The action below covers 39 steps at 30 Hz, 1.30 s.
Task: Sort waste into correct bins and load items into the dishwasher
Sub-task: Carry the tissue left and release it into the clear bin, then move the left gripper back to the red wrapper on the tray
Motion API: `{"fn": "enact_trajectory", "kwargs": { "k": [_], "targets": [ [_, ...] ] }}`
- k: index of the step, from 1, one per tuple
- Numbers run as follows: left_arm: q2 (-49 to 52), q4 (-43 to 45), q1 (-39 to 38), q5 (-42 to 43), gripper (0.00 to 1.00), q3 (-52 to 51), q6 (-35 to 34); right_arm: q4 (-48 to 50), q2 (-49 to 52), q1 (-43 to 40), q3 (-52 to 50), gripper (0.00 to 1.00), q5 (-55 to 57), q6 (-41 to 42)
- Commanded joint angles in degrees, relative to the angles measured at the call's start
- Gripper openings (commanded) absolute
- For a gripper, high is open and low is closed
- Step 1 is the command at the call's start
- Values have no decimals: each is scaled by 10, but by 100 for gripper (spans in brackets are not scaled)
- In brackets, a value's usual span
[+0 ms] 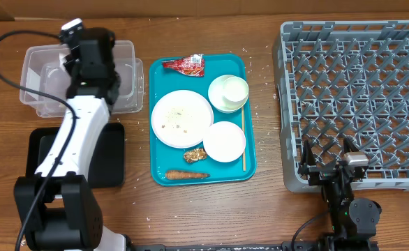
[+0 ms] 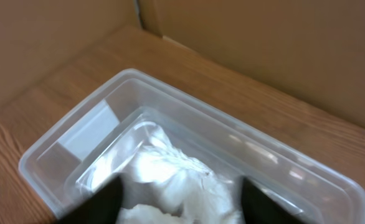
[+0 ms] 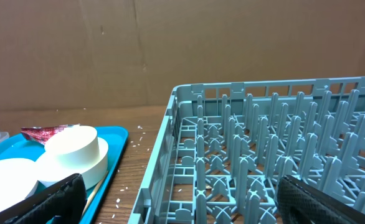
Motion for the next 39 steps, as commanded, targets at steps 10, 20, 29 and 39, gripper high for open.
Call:
{"fn": "enact_trajectory", "kwargs": {
  "k": [10,20,29,39],
  "targets": [
    [-2,28,-53,555,96,3,82,2,-6,4,-6,100,4,-4],
    [55,85,-184,321,84,3,245,2,-6,4,-6,100,4,-4],
    [169,195,-171,243,92,3,249,2,-6,4,-6,100,4,-4],
    [257,231,-153,242,89,3,328,2,-6,4,-6,100,4,-4]
  ]
}}
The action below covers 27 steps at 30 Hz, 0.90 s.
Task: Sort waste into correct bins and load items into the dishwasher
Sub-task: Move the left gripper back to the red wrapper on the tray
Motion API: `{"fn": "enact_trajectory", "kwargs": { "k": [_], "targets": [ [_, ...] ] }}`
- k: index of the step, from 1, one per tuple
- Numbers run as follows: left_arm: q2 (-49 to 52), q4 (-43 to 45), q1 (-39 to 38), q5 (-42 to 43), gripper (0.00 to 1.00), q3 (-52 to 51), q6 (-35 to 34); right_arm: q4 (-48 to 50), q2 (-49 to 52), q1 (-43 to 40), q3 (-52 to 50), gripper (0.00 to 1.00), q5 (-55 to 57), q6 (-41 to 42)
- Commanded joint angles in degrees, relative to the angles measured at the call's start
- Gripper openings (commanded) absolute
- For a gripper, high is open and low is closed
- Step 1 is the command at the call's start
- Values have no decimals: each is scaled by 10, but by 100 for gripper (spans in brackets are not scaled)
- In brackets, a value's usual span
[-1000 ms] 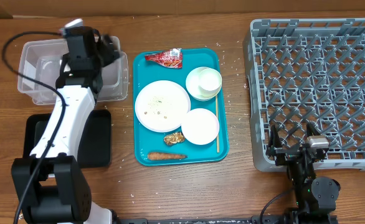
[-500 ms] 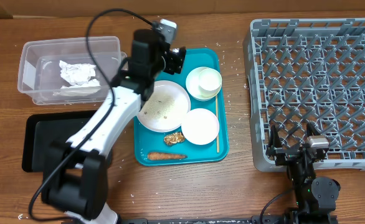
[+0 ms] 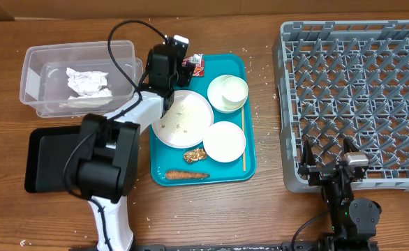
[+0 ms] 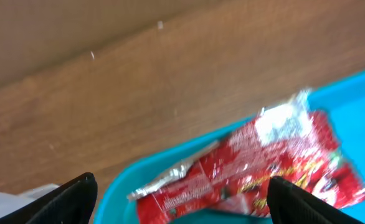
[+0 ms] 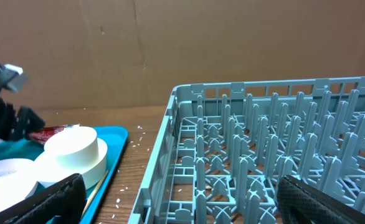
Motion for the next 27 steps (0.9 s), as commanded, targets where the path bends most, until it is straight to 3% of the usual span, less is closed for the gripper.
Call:
{"fn": "enact_trajectory", "kwargs": {
  "k": [1,10,15,22,27],
  "targets": [
    [32,4,2,-10,89,3,32,2,-6,4,-6,100,4,-4],
    [49,2,6,20,91,3,6,2,-6,4,-6,100,4,-4],
    [49,2,5,21,84,3,6,2,-6,4,-6,100,4,-4],
    [49,3,5,21,49,4,-3,2,-6,4,-6,100,4,-4],
    [43,5,4,21,17,4,-36,2,-6,4,-6,100,4,-4]
  ]
}}
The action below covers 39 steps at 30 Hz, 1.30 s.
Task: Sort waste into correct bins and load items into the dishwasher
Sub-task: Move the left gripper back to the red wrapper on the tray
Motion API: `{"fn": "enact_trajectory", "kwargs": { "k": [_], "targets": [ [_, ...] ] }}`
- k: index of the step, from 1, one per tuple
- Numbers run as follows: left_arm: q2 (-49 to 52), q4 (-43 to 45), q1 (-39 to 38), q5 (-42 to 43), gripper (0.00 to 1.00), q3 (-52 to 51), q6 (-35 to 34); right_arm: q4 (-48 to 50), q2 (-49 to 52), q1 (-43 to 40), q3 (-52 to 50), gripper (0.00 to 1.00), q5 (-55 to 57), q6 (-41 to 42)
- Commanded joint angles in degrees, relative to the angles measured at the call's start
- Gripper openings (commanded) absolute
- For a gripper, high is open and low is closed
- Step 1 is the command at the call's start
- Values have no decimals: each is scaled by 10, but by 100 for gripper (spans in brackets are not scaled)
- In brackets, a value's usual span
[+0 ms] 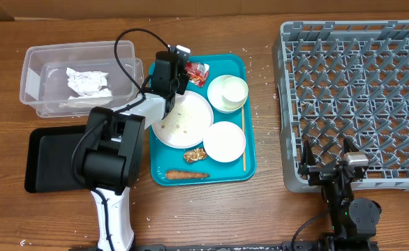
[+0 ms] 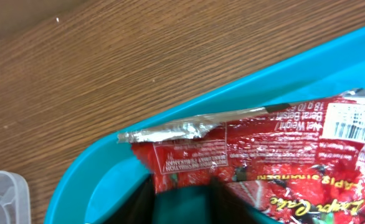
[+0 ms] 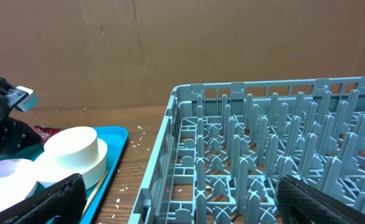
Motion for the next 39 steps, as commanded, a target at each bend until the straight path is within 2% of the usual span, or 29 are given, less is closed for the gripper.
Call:
{"fn": "enact_trajectory", "kwargs": {
  "k": [1,2,13,14,15,18,19,20,21,29,33,34,39],
  "targets": [
    [4,4,2,2,9,4,-35,2,-6,4,-6,100,4,-4],
    [1,4,2,2,4,5,-42,2,-6,4,-6,100,4,-4],
    [-71,6,2,42,4,5,-111,2,-6,4,-6,100,4,-4],
    [-83,6,2,50,26,5,-121,2,-6,4,-6,100,4,-4],
    [-89,6,2,56,54,5,-125,2,-6,4,-6,100,4,-4],
    [-94,5,2,92,73,5,-135,2,-6,4,-6,100,4,-4],
    [-93,2,2,98,75,5,-149,2,-6,4,-6,100,4,-4],
    [-91,-1,2,102,75,5,-164,2,-6,4,-6,100,4,-4],
    [-87,-11,2,102,71,5,-209,2,-6,4,-6,100,4,-4],
    [-76,-15,4,98,65,5,-493,2,-6,4,-6,100,4,-4],
    [-75,-21,4,60,63,5,-586,2,-6,4,-6,100,4,-4],
    [-75,-38,4,45,63,5,-638,2,-6,4,-6,100,4,-4],
    [-68,-58,4,41,66,5,-710,2,-6,4,-6,100,4,-4]
  ]
}}
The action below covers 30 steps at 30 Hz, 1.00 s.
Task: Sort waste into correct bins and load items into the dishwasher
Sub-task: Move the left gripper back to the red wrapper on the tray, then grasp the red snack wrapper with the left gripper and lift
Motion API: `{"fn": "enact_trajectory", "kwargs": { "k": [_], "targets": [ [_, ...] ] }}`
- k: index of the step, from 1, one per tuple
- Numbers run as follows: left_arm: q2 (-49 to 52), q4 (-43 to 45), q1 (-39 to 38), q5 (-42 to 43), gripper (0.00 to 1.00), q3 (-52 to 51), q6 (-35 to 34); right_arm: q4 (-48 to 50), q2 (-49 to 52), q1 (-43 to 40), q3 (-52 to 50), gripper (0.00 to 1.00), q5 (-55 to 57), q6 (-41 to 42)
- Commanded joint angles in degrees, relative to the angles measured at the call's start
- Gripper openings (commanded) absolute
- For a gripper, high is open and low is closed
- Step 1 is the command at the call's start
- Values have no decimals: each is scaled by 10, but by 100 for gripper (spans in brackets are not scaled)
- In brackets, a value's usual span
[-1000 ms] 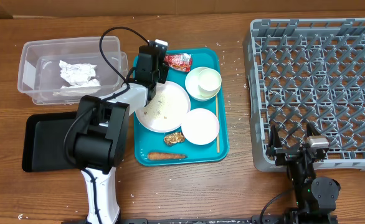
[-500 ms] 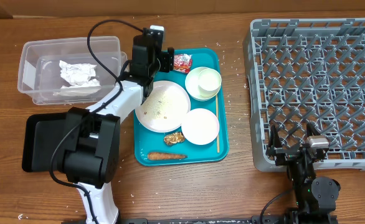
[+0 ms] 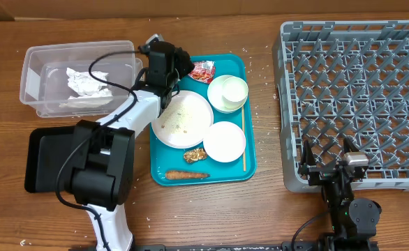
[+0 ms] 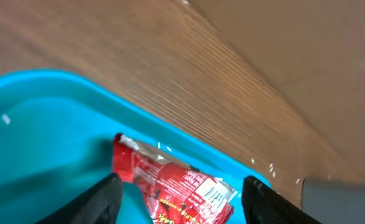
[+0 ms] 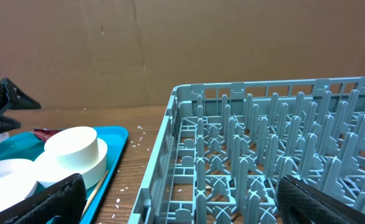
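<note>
A red snack wrapper [image 3: 203, 70] lies at the far end of the teal tray [image 3: 160, 159]. My left gripper [image 3: 183, 67] is low at the tray's far left corner, open. In the left wrist view the wrapper [image 4: 170, 186] lies between the wide-spread fingers [image 4: 101, 200]. The tray also holds a dirty white plate [image 3: 182, 118], stacked bowls [image 3: 228, 93], a white dish [image 3: 224, 141], a chopstick [image 3: 243, 139] and food scraps [image 3: 187, 174]. My right gripper [image 3: 327, 155] rests open at the near edge of the grey dish rack [image 3: 358, 90].
A clear bin [image 3: 33, 63] with crumpled white paper [image 3: 82, 80] stands left of the tray. A black bin [image 3: 40, 162] lies in front of it. In the right wrist view the rack [image 5: 263, 155] fills the right side and the bowls [image 5: 73, 152] the left.
The left gripper's fingers were close together at the wrapper's left end; now they stand wide apart with the wrapper between them. The wrapper lies slightly further right on the tray. Right arm unchanged.
My left gripper was first open over the clear bin, crumpled paper below it. Then it was at the tray's far left corner, open beside the red wrapper. Then its fingers were narrow at the wrapper's edge. Now they are spread again, the wrapper still on the tray.
</note>
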Motion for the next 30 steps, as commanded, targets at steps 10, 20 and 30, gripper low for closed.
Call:
{"fn": "enact_trajectory", "kwargs": {
  "k": [10,20,30],
  "targets": [
    [65,27,5,-46,68,4,-161,2,-6,4,-6,100,4,-4],
    [86,73,21,-59,61,4,-160,2,-6,4,-6,100,4,-4],
    [93,74,19,-38,59,4,-161,2,-6,4,-6,100,4,-4]
  ]
}}
